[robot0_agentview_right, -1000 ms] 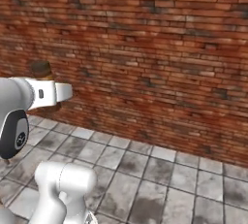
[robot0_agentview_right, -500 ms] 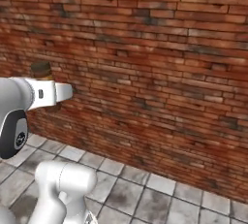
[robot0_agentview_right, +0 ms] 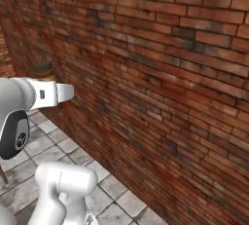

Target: Take the cinnamon bottle from the cabinet and place it on the dining table, next to the plate with the cupcake. Then take the chocolate from the dining counter and place it on the cupcake plate.

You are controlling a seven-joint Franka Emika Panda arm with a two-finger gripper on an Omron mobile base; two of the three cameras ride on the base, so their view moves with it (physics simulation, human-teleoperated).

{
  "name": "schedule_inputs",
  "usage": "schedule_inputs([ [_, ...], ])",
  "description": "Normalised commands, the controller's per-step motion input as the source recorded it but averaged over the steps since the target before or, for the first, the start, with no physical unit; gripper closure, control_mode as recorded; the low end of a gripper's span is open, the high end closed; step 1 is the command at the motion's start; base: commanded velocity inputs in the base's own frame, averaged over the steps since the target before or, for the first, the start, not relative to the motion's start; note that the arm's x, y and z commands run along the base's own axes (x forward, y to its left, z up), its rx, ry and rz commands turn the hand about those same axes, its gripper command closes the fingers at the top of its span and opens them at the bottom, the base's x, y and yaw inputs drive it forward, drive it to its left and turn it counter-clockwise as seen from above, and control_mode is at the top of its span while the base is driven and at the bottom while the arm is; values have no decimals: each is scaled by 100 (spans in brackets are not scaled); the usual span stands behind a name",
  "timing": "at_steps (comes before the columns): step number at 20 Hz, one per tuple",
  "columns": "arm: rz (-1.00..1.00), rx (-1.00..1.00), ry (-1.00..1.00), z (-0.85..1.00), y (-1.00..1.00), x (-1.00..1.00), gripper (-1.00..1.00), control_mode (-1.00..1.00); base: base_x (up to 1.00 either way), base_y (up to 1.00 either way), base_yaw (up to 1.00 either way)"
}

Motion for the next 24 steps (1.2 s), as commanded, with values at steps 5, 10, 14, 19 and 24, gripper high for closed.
schedule_inputs([
  [5,0,0,0,0,0,0,100,100,80,0,78],
  [10,0,0,0,0,0,0,100,100,82,-2,77],
  [14,0,0,0,0,0,0,100,100,79,-12,74],
  [19,0,0,0,0,0,0,100,100,65,-21,72],
  [24,0,0,0,0,0,0,100,100,39,-42,66],
])
